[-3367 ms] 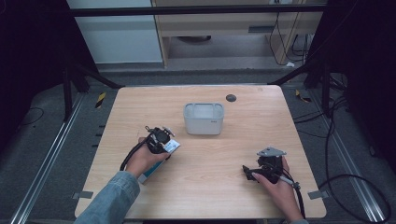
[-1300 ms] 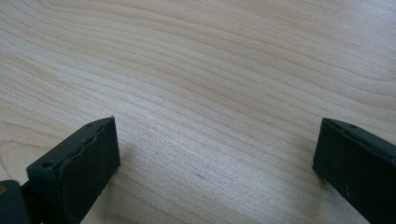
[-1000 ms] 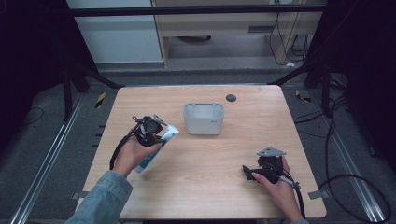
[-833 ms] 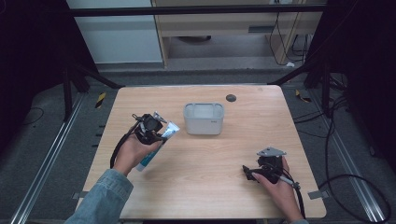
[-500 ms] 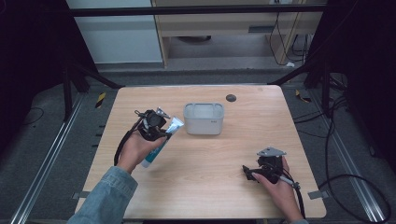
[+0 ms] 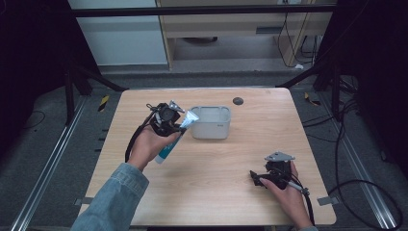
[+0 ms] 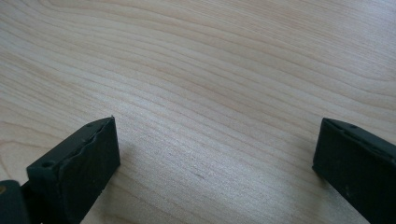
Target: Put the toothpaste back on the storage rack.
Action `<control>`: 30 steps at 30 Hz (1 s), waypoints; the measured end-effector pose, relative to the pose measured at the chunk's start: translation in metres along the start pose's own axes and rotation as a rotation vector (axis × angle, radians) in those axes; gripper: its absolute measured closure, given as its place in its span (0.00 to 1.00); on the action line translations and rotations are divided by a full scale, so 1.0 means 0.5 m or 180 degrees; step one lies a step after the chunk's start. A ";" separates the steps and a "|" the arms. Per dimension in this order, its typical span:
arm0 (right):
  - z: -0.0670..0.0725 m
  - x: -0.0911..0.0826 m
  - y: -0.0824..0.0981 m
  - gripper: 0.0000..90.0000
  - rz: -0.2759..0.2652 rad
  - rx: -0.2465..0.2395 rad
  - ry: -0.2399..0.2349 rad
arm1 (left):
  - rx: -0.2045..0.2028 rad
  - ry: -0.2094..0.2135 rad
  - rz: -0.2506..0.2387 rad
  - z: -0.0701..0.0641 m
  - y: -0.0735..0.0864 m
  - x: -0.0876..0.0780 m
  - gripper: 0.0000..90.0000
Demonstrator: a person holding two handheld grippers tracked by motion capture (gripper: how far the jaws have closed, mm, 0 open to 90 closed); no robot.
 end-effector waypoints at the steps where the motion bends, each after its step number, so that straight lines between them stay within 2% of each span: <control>1: 0.000 0.000 0.000 0.01 0.0003 0.0000 0.0002 | 0.0002 0.0003 -0.0007 0.000 -0.005 0.000 0.88; 10: 0.000 0.000 0.000 0.01 0.0002 0.0001 0.0000 | -0.0034 0.0031 -0.0137 0.007 -0.046 -0.007 0.88; 17: 0.001 0.000 0.000 0.01 0.0003 0.0020 -0.0005 | -0.0032 -0.0015 -0.0213 0.010 -0.074 -0.015 0.88; 30: 0.001 0.000 0.000 0.01 0.0003 0.0023 -0.0007 | 0.0026 0.0007 -0.0347 -0.008 -0.129 -0.023 0.87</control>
Point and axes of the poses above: each handheld gripper's, and its own axes: x roughly forward along the jaws, y roughly out of its underside, z roughly to its left, the point moved 5 cm from there along x, roughly forward along the jaws, and after that the axes turned 5 degrees about -x, right-handed, at the moved point
